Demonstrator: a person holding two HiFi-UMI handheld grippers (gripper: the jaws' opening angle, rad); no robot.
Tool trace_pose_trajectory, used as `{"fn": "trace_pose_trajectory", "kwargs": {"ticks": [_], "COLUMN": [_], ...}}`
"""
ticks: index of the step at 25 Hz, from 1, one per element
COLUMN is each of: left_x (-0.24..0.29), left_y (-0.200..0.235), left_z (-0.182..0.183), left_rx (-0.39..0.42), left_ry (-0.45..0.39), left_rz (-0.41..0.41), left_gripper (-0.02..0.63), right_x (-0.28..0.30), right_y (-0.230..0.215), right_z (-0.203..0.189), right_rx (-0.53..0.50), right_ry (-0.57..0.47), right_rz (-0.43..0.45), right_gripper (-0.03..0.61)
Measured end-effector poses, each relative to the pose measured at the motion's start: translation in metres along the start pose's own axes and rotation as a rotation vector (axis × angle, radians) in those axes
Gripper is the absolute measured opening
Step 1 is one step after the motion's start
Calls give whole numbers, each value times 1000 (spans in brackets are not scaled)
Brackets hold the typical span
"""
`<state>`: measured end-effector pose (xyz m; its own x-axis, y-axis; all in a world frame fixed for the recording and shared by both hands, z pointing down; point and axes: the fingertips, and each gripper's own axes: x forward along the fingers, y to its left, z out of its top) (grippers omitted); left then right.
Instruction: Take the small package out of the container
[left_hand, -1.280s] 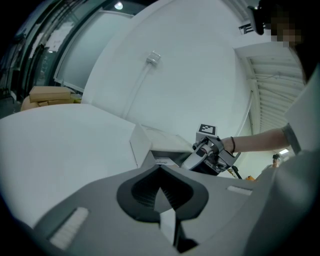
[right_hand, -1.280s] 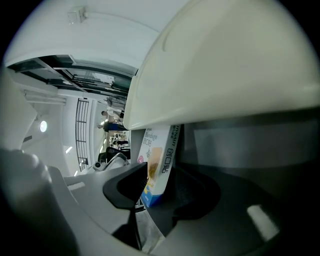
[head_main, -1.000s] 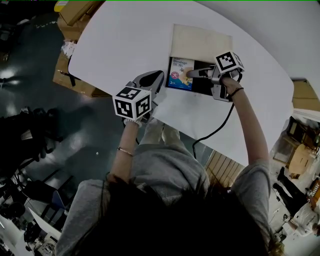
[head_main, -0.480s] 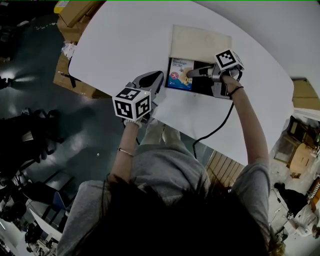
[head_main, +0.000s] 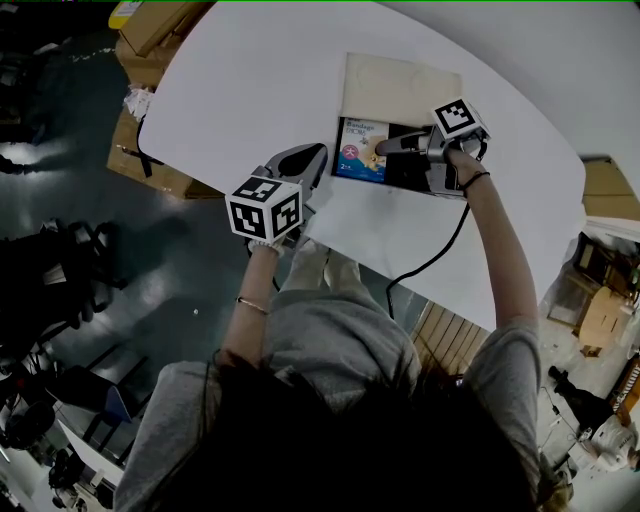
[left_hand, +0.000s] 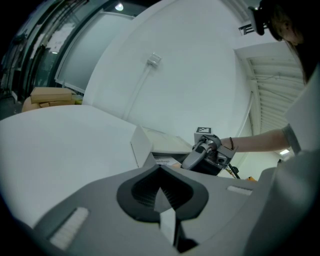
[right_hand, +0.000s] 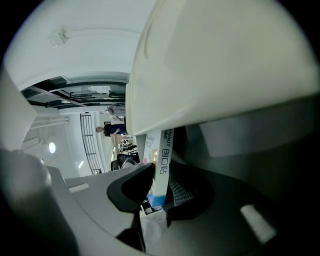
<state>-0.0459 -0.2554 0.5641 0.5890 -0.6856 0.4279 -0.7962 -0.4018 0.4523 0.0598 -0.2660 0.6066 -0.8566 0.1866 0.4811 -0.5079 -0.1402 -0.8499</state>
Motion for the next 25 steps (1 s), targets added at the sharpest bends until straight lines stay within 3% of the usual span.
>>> {"fn": "trace_pose_trajectory", "kwargs": {"ticks": [7,25], "left_x": [1,-5], "left_y": [0,3], "left_z": [2,11], "left_rx": [5,9], "left_ry": [-9,-28], "left_rz": [-7,-23], "left_gripper": [-14,-14], "right_x": [-2,-1], "right_y": [6,13], "right_z": [-1,-9], "right_rx": [26,8], "right_ry": [3,4], "right_rz": [40,22], "right_gripper": [112,107]}}
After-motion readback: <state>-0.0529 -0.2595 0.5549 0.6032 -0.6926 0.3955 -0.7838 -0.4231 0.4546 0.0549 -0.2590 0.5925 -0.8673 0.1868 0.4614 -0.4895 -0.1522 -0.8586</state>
